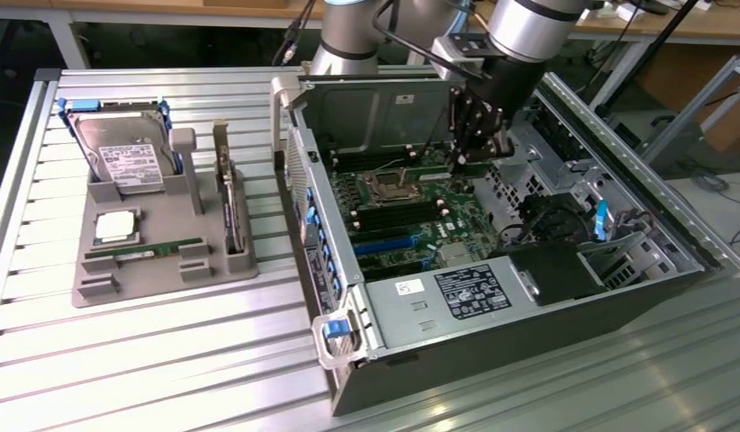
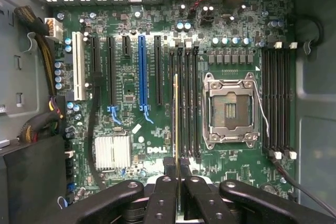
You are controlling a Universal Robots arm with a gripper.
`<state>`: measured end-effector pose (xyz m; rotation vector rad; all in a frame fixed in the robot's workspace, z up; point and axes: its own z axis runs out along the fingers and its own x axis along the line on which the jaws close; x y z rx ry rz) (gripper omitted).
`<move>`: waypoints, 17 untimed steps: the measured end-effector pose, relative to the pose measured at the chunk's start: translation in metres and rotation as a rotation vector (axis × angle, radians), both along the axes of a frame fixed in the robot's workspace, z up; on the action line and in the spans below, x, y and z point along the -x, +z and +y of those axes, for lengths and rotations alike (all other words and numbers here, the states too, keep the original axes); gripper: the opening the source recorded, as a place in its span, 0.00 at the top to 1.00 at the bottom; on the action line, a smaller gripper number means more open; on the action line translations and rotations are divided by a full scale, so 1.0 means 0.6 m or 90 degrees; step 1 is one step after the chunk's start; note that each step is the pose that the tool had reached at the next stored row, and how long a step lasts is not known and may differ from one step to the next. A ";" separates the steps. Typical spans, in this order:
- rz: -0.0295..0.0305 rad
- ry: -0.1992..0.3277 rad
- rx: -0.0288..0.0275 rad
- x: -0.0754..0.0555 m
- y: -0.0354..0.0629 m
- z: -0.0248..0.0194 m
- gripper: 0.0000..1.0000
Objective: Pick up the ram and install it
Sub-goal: 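Insert the ram into the slot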
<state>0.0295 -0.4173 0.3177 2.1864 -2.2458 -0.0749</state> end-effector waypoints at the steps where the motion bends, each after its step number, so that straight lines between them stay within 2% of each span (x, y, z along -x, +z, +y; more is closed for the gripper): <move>1: 0.0000 0.000 -0.0001 0.000 -0.001 0.0000 0.87; 17: 0.0000 0.000 0.0000 0.000 -0.013 0.0000 0.87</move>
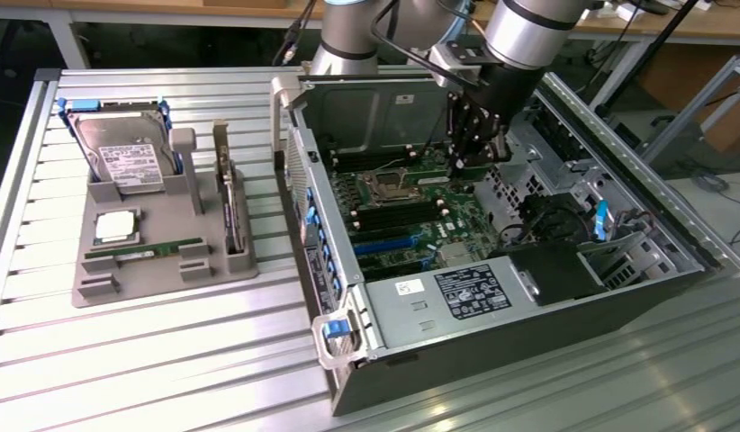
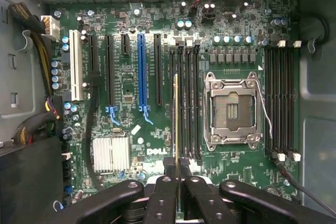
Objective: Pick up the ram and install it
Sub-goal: 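Insert the ram into the slot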
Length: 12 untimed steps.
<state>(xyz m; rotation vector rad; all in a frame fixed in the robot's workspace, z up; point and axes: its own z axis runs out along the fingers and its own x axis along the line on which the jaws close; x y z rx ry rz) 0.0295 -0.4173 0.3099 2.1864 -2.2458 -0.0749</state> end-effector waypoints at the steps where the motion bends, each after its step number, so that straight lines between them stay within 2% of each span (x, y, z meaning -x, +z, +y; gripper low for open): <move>1: 0.0000 0.000 0.0000 0.000 -0.001 0.0000 0.87; 12: 0.0000 0.000 0.0000 0.000 -0.009 0.0000 0.87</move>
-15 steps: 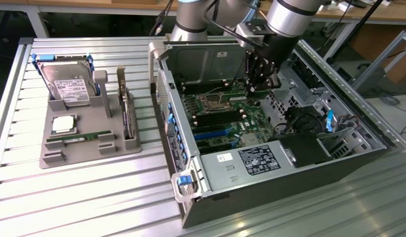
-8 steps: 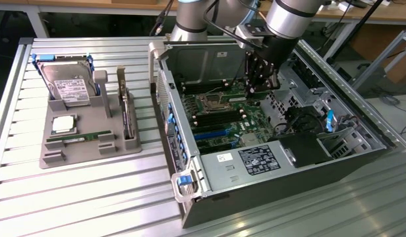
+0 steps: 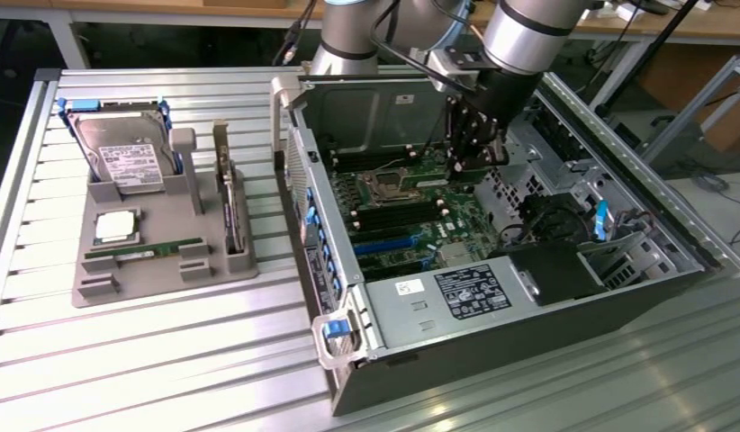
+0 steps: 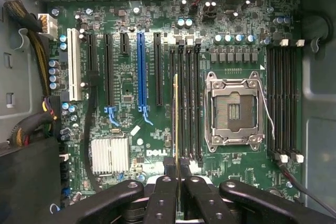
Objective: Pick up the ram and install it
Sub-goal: 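Insert the ram into the slot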
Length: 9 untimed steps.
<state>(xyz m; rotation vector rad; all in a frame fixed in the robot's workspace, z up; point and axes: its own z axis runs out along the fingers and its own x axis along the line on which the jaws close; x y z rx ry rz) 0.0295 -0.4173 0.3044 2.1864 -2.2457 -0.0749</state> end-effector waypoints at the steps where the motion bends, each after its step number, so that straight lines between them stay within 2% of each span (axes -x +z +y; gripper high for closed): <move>1: 0.0000 0.000 0.0000 0.000 -0.001 0.0000 0.87; 9: 0.0000 0.000 0.0000 0.000 -0.008 0.0000 0.87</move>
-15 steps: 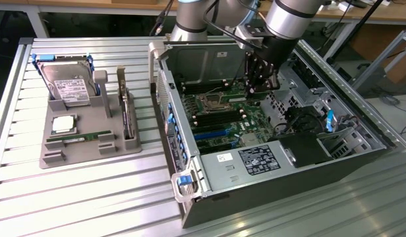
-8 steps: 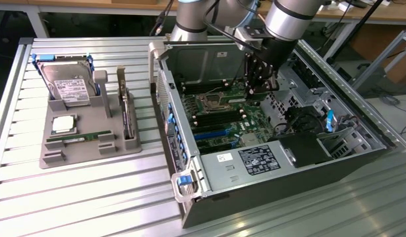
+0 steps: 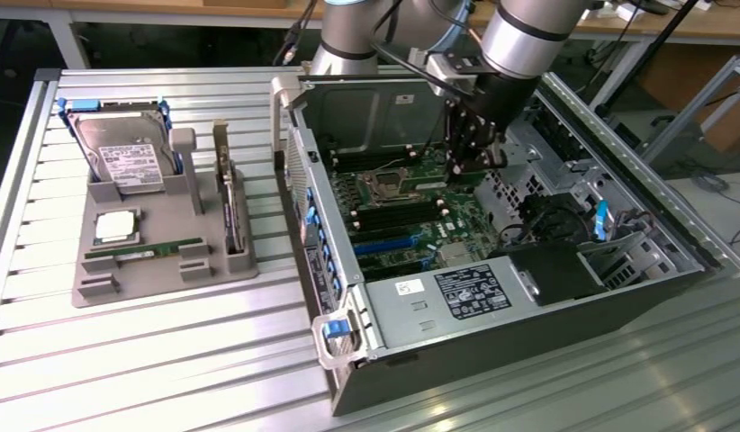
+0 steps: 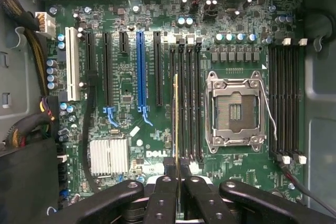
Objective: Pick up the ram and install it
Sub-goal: 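Insert the ram into the slot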
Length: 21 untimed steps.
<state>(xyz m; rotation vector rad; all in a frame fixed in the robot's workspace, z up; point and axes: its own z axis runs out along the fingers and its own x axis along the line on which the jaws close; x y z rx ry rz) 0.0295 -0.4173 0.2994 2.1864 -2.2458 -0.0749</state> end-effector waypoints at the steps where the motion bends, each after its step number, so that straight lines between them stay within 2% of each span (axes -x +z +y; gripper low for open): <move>1: 0.0000 0.000 0.0000 0.000 -0.001 0.0000 0.87; 21: 0.0000 0.000 0.0000 0.000 -0.017 0.0000 0.87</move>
